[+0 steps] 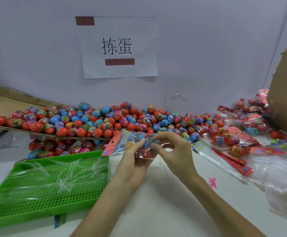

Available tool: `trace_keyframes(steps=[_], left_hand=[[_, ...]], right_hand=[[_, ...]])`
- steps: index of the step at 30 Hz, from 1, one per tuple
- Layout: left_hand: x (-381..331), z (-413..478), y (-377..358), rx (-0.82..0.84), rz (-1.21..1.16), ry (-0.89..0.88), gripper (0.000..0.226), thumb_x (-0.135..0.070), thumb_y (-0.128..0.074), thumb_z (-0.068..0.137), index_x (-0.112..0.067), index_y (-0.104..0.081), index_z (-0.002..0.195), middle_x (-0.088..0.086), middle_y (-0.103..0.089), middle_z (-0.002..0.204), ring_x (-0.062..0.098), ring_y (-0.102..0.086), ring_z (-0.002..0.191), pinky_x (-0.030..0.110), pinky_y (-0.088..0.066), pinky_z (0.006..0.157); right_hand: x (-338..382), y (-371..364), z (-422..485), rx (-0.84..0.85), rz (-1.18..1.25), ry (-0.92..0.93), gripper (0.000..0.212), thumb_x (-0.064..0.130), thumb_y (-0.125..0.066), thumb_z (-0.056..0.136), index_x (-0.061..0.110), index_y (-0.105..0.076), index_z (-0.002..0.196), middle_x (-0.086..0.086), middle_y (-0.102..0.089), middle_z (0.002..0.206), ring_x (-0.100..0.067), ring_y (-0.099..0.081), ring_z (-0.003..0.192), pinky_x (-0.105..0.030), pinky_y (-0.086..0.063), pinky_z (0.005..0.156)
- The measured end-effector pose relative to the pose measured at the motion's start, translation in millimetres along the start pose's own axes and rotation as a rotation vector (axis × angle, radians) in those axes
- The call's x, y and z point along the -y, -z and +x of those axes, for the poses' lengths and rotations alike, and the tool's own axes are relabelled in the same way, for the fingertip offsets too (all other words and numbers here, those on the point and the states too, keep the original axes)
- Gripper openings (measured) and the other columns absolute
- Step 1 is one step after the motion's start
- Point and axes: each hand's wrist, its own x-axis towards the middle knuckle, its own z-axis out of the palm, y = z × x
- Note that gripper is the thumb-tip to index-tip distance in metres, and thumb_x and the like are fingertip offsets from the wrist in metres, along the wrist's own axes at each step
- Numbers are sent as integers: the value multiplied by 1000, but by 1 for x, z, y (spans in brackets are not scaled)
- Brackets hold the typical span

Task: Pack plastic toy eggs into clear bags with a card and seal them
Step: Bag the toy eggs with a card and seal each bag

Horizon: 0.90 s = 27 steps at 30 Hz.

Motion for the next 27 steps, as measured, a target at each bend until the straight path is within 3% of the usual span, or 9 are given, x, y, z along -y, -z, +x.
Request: trace_keyframes(steps=[3,6,9,12,14,16,19,23,27], left_hand=[[-3,0,1,4,8,-12,20,-11,-69,86,1,-77,99,21,-74,115,30,-74,104,41,-58,98],[-7,-1,3,-25,3,-22,20,-11,-68,82,1,-76,96,19,-74,112,27,-74,104,36,-62,88],[-9,0,2,-46,-31,-17,18,-10,-62,95,1,-72,105,20,-74,117,29,-75,105,39,-63,87],[-13,-2,-1,-63,-61,-46,22,-15,-62,98,-3,-67,116,19,-74,119,31,-75,106,47,-56,98],[-14,-3,-2,-60,-40,-93,27,-22,-60,100,-10,-64,125,13,-75,120,28,-74,108,48,-53,101],[-14,-3,-1,-58,-8,-125,30,-29,-57,103,-15,-65,129,7,-75,124,24,-73,111,44,-54,96],[-13,-4,-1,-15,29,-147,27,-37,-56,102,-24,-69,122,3,-75,125,23,-74,110,42,-51,94],[-13,-4,-1,38,42,-202,34,-42,-58,93,-27,-66,123,6,-75,123,22,-75,102,48,-52,97],[-9,-4,-1,46,144,-183,45,-45,-60,89,-26,-69,129,7,-76,114,22,-74,98,41,-55,91]], right_hand=[[0,-3,-1,131,-5,-22,28,2,-70,92,19,-78,114,16,-75,108,-3,-68,104,-23,-54,88],[1,-5,-4,316,-49,22,41,-3,-60,96,22,-72,127,28,-66,117,3,-56,117,-11,-41,98],[4,-5,-3,215,-6,74,33,5,-61,96,24,-75,119,25,-68,116,1,-57,118,-13,-42,98],[9,-4,-1,-2,92,-70,16,41,-70,86,35,-65,99,20,-63,101,-7,-62,102,-18,-49,84],[9,-4,1,-4,169,-307,52,67,-73,69,25,-56,95,10,-61,92,-11,-64,84,-27,-54,74],[6,-4,3,178,220,-536,70,75,-75,60,15,-57,90,-2,-66,83,-18,-65,69,-40,-54,69],[8,-7,0,412,366,-723,53,64,-82,68,17,-69,85,-5,-72,80,-20,-67,65,-31,-49,61],[12,-7,0,303,637,-806,43,36,-86,80,14,-54,99,-14,-78,98,-30,-76,82,-28,-58,65],[17,-8,0,196,541,-718,31,18,-80,87,9,-56,105,-18,-76,101,-30,-77,86,-30,-61,69]])
